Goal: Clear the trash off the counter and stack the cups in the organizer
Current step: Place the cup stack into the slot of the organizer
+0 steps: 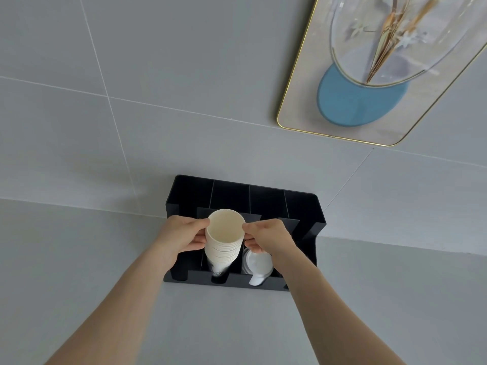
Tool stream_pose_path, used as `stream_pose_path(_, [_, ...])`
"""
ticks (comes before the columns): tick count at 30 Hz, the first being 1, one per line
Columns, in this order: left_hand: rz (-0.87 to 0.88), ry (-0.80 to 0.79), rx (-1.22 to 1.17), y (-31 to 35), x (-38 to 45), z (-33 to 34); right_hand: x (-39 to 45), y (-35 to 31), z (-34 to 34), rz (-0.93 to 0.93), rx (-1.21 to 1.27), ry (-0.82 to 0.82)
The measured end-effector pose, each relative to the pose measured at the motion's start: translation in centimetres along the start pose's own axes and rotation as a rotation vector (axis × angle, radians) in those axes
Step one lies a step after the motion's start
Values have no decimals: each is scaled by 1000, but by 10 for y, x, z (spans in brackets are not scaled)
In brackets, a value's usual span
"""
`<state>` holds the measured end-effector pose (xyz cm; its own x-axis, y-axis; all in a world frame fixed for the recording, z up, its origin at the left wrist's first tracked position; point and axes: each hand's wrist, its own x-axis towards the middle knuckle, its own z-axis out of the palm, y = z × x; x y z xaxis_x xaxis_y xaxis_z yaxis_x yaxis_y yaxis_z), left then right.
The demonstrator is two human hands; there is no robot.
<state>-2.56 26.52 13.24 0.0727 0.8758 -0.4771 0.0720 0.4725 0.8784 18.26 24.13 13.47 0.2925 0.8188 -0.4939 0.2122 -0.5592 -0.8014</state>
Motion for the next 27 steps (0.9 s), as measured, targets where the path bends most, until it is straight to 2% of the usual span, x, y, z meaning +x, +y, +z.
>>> stream_pose_path(22, [-9, 41, -8, -2, -1, 5, -5, 5, 0, -63, -22, 2])
stream_pose_path(27, [53, 54, 95, -5, -4, 7, -8, 7, -6, -134, -125, 15])
